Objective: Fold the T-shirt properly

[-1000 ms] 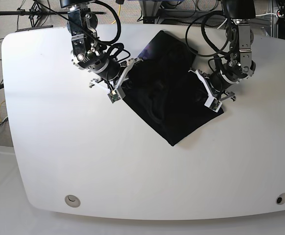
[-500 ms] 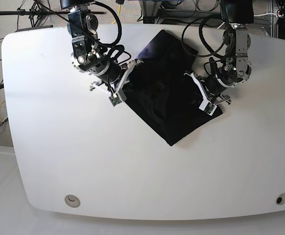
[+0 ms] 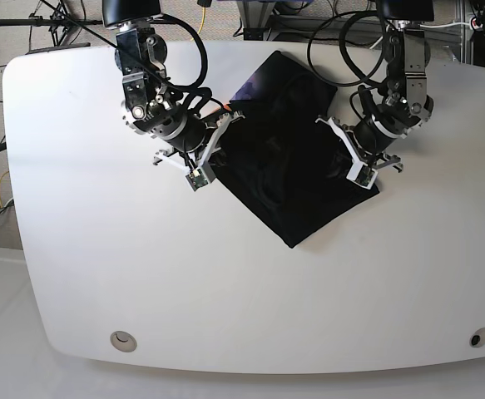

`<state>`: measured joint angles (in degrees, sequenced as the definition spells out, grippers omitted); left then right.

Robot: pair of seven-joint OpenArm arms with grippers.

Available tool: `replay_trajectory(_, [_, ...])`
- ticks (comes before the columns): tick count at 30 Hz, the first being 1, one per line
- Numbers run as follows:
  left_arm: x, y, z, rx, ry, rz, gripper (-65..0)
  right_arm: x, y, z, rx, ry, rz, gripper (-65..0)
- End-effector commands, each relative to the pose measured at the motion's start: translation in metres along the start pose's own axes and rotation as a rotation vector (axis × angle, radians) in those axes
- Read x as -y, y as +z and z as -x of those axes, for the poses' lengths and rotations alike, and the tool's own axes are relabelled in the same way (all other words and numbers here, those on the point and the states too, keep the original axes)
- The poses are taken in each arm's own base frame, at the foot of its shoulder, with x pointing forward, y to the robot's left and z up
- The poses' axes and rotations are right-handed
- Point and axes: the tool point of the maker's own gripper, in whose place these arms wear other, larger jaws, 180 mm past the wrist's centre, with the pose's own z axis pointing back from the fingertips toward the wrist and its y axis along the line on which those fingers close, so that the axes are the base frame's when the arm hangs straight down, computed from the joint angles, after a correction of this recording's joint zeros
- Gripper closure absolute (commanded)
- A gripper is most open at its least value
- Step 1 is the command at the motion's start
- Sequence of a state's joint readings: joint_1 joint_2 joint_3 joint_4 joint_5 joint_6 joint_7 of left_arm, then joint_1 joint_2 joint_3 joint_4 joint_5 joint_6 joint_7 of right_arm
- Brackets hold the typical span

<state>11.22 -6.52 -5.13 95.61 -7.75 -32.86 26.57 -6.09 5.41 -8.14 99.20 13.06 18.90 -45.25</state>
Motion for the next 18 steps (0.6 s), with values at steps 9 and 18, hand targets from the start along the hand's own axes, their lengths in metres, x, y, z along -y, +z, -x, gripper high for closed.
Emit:
replay_trajectory(9, [-0.003,0.040,-0.037,0.129,-0.035,-0.066,-0.9,0.001,0.004,-0.026,0.079,0.010,0.000,0.0])
replay_trajectory(18, [0.004,0.051,-0.021,0.082,-0.077,-0.054,-1.0,0.006,0.006,-0.025,0.079,0.014,0.014,0.0])
